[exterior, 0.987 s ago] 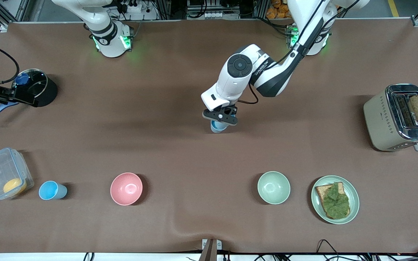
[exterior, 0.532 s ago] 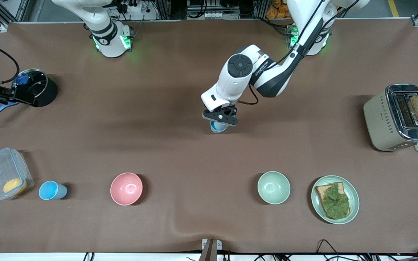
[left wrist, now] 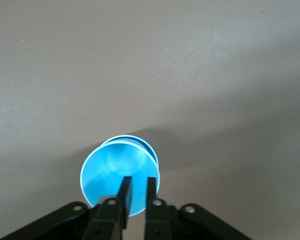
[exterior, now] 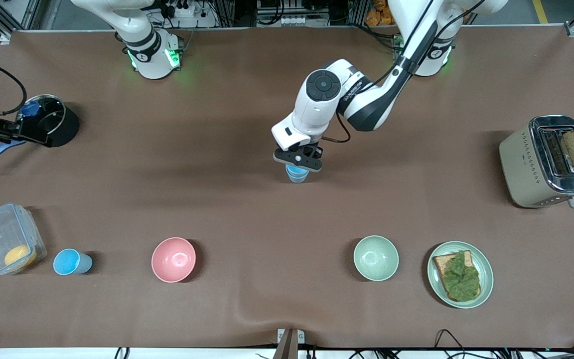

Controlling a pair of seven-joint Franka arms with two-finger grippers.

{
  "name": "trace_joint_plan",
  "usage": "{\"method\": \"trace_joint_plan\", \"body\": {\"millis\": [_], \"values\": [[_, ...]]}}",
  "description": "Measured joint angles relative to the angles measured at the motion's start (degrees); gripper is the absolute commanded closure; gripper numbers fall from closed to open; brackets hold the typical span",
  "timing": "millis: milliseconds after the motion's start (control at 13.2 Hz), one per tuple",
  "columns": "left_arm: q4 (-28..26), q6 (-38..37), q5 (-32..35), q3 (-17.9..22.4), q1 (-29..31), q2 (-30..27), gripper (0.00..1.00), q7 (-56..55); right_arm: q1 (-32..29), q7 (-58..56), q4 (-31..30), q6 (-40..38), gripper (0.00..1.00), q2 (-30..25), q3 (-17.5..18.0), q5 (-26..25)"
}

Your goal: Stack blue cups with both arms

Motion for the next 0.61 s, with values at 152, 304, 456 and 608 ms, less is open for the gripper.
{"method": "trace_joint_plan", "body": {"millis": [152,304,456,608], "values": [[0.02,0.04,0.00,0.52,0.47,-0.61,0.00,-0.01,0.00,0.00,-0.01,-0.02,0.00,0.00,0.00,0.00],[-0.71,-0.11,0.00,0.90,3.05,-2.49,0.00,0.00,0.00,0.00,-0.01,-0.02,0.00,0.00,0.00,0.00],[-2.78,-0.48,0.11,0.96,7.17,-5.96,0.00,0.17,0.00,0.00,-0.02,-0.04,0.00,0.00,0.00,0.00],[-5.52,-2.32,0.18,0.69,11.60,-10.69,0.00,0.55,0.00,0.00,-0.05,-0.07,0.00,0.00,-0.02,0.00]]}}
